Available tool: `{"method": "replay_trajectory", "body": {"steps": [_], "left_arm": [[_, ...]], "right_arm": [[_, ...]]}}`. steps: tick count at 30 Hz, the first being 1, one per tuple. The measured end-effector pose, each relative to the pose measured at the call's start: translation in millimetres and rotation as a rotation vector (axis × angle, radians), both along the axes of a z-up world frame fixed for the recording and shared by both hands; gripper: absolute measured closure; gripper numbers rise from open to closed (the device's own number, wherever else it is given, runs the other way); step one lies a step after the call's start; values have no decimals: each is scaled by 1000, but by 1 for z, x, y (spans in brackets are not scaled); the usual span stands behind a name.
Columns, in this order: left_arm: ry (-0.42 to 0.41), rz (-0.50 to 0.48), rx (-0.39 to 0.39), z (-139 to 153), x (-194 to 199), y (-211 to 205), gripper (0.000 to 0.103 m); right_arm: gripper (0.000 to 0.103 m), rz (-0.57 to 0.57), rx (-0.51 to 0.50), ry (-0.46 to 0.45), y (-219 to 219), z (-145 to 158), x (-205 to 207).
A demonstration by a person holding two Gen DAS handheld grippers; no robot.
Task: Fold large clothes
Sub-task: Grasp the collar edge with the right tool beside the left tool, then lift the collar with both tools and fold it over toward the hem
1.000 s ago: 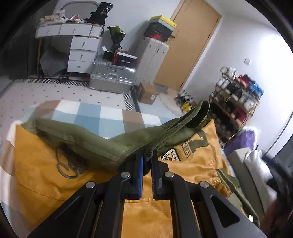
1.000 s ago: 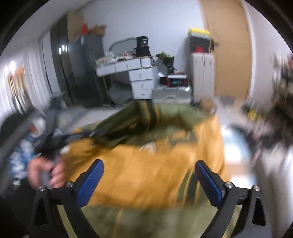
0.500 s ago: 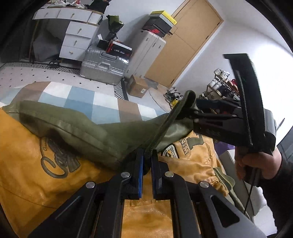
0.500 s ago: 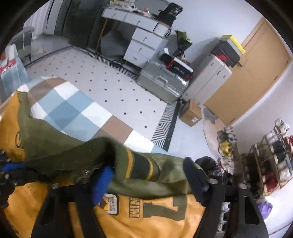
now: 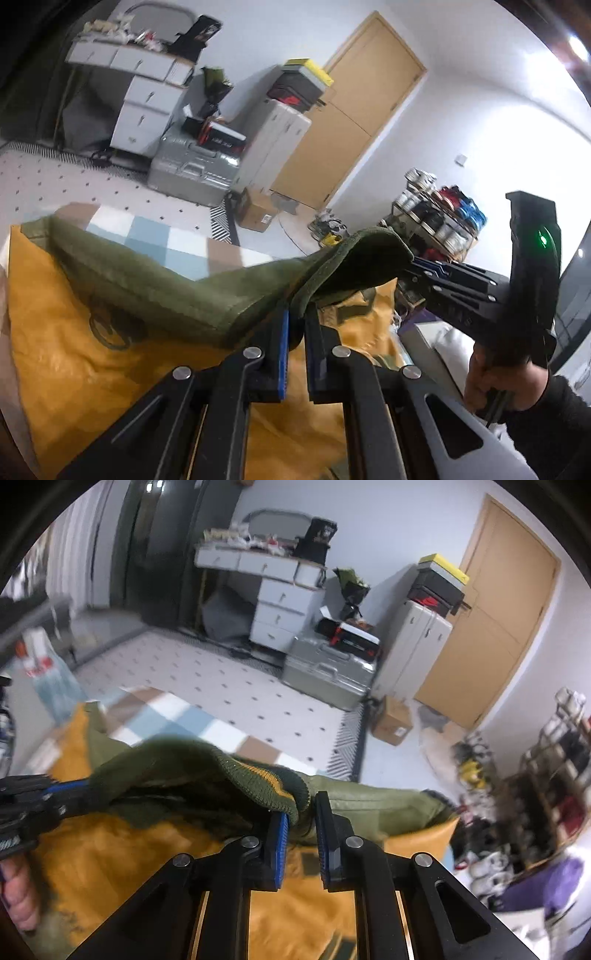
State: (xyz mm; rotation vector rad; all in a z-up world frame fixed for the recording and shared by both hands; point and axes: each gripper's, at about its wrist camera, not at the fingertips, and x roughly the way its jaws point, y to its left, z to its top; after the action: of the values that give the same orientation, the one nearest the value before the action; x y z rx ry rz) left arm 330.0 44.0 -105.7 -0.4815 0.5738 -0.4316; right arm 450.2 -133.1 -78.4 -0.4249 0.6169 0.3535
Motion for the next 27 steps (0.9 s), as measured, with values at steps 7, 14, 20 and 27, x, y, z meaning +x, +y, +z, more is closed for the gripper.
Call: {"method": "replay_trajectory", "body": {"steps": [7, 14, 20, 27], "left_arm": [[33, -114, 155, -13, -51, -47, 100], [239, -166, 289, -63, -59, -65, 100], [337, -162, 377, -65, -61, -65, 100], [127, -140, 365, 6, -96, -35, 99]], "right_arm": [[94, -28, 162, 43, -57, -22, -75], [95, -81, 178, 241, -84, -102, -97], [100, -124, 174, 387, -98, -138, -89], [97, -79, 314, 275, -133, -76, -100]]}}
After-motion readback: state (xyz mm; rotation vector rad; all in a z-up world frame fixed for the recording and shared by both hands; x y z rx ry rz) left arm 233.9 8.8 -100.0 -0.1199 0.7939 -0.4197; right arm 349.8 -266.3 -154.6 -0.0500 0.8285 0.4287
